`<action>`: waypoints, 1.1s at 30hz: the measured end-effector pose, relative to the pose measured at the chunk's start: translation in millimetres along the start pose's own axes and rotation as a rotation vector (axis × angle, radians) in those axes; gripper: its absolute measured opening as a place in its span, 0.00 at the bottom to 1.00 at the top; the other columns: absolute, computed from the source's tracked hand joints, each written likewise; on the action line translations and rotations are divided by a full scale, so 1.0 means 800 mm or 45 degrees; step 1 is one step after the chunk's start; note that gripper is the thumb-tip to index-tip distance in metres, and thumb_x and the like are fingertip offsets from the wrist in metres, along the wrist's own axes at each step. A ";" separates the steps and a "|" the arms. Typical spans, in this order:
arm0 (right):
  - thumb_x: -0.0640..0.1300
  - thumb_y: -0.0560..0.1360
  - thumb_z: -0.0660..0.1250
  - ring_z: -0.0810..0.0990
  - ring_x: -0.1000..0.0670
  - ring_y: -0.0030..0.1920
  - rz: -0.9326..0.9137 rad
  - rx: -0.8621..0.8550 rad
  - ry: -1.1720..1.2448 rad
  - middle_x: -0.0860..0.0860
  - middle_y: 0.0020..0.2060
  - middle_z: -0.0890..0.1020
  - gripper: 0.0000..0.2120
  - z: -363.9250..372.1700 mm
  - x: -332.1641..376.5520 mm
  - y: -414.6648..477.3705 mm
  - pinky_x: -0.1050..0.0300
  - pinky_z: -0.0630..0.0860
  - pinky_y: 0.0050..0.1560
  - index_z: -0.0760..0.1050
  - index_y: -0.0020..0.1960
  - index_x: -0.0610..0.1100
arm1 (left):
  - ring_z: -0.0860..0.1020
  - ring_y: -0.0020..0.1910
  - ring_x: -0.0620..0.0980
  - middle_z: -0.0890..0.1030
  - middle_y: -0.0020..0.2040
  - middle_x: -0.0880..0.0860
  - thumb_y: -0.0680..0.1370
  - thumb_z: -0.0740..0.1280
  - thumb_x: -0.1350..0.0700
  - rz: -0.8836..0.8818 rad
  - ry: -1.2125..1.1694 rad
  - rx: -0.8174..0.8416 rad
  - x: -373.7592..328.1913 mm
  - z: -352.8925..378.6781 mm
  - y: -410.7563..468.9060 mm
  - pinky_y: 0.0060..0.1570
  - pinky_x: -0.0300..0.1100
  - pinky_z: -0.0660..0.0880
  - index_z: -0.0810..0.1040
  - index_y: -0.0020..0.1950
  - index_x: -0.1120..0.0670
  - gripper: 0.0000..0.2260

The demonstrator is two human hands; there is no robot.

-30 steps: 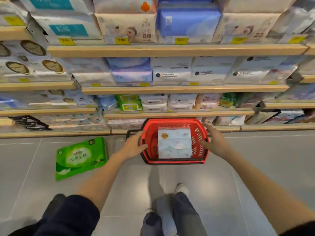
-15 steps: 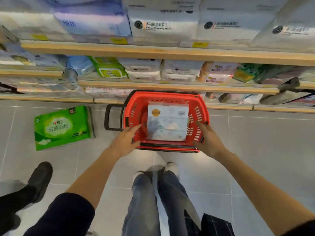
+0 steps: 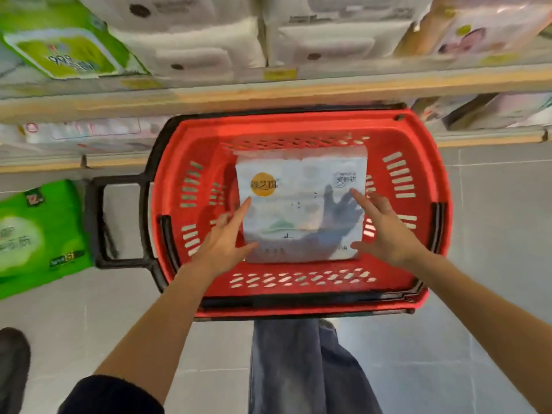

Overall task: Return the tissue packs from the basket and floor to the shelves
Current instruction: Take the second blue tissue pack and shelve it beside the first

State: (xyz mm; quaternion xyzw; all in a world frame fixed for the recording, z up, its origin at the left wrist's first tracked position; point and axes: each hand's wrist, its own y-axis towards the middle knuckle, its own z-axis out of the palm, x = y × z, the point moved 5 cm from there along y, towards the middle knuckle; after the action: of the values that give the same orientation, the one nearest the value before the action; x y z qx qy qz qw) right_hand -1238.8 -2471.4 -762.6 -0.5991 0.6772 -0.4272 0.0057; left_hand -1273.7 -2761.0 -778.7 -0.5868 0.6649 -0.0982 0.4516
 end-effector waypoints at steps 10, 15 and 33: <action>0.36 0.61 0.77 0.66 0.37 0.68 0.077 -0.085 0.205 0.41 0.74 0.51 0.62 0.061 -0.048 0.057 0.47 0.73 0.55 0.34 0.68 0.70 | 0.62 0.72 0.60 0.53 0.76 0.60 0.66 0.75 0.45 -0.035 -0.199 -0.033 0.028 0.051 0.067 0.66 0.56 0.66 0.30 0.68 0.31 0.54; 0.34 0.60 0.77 0.78 0.36 0.54 0.121 -0.081 0.211 0.39 0.73 0.55 0.67 0.084 -0.058 0.066 0.52 0.73 0.48 0.27 0.65 0.71 | 0.52 0.75 0.56 0.42 0.77 0.59 0.60 0.79 0.47 -0.040 -0.288 -0.120 0.034 0.074 0.086 0.68 0.47 0.61 0.25 0.63 0.30 0.61; 0.37 0.62 0.77 0.77 0.35 0.55 0.001 -0.150 0.236 0.39 0.73 0.57 0.63 0.055 -0.026 0.032 0.44 0.77 0.49 0.29 0.69 0.64 | 0.69 0.67 0.56 0.63 0.73 0.57 0.63 0.78 0.54 0.024 -0.297 -0.182 0.015 0.036 0.048 0.58 0.40 0.66 0.30 0.66 0.32 0.58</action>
State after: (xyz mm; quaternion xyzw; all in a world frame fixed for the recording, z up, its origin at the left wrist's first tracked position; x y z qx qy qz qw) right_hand -1230.7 -2481.4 -815.9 -0.5561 0.6990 -0.4401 -0.0922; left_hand -1278.5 -2749.0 -826.1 -0.6185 0.6187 0.0224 0.4838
